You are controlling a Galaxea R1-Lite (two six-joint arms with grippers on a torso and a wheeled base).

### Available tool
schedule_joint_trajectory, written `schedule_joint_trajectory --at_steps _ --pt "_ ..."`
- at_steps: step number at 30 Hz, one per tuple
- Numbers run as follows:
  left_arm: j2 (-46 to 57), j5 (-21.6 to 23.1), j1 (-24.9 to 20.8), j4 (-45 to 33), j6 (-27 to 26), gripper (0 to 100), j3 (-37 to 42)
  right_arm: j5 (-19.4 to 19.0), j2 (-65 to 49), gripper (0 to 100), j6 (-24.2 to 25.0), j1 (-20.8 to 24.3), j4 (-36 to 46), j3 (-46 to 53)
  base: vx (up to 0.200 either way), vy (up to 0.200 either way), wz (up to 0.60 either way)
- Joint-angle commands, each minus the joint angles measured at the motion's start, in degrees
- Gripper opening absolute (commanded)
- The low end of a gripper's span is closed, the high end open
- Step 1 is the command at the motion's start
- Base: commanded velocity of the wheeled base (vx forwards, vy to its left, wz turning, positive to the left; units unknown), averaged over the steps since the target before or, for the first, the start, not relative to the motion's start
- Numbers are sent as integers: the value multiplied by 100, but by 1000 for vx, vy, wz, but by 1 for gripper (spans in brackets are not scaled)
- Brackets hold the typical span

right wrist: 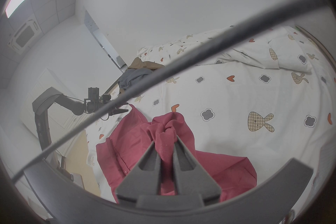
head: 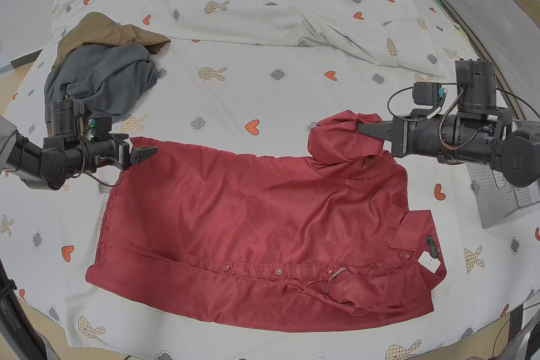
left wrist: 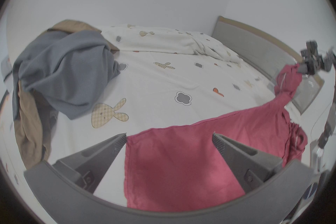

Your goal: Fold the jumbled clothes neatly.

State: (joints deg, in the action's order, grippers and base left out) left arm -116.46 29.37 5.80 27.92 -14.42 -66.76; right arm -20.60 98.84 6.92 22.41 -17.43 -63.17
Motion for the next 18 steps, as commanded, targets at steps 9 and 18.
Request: schedule_joint_trajectory --at_steps 9,18 --pt "27 -168 -211 -111 -913 100 -154 4 -146 0 2 168 3 130 0 0 0" --pt "-211 -414 -396 -252 -1168 100 -241 12 -243 0 2 176 21 156 0 0 0"
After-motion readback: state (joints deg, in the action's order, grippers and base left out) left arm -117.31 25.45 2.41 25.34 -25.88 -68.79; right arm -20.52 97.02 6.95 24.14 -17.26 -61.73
